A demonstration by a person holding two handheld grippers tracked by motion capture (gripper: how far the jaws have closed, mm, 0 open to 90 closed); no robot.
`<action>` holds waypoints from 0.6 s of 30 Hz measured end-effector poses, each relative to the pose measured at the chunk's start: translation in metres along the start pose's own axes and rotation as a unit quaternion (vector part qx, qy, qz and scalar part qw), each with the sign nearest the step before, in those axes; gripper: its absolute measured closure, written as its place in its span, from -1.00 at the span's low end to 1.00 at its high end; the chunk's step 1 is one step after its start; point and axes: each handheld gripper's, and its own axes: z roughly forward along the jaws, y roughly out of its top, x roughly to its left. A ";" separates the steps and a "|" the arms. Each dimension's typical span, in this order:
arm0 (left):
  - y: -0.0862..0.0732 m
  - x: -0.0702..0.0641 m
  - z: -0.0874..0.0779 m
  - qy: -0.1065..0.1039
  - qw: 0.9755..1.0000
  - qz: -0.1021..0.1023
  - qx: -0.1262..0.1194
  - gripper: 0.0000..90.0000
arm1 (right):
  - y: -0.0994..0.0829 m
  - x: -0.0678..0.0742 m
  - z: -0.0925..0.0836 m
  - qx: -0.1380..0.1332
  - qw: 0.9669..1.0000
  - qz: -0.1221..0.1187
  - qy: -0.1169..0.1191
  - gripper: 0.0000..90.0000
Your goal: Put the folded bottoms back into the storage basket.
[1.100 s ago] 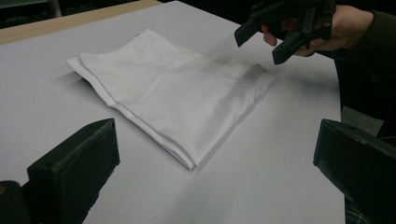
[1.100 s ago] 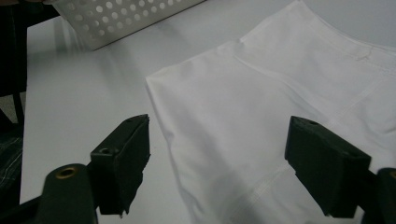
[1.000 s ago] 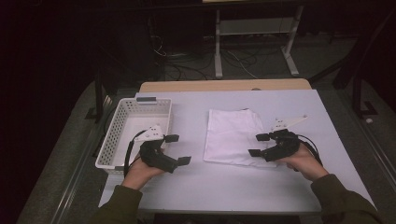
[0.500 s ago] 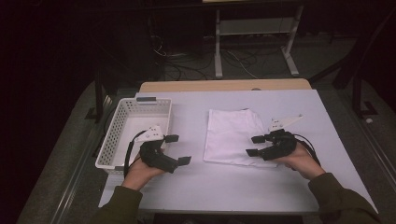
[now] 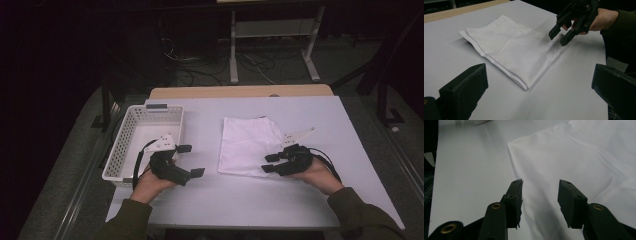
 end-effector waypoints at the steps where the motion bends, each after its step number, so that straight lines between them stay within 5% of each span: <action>1: 0.000 0.000 0.000 0.000 1.000 0.000 0.000 -1.00 | -0.001 0.000 0.001 0.004 1.000 -0.005 0.000 0.21; 18: 0.000 0.000 0.000 -0.001 1.000 0.001 0.001 -1.00 | -0.009 0.003 0.018 0.048 0.999 -0.022 -0.004 0.24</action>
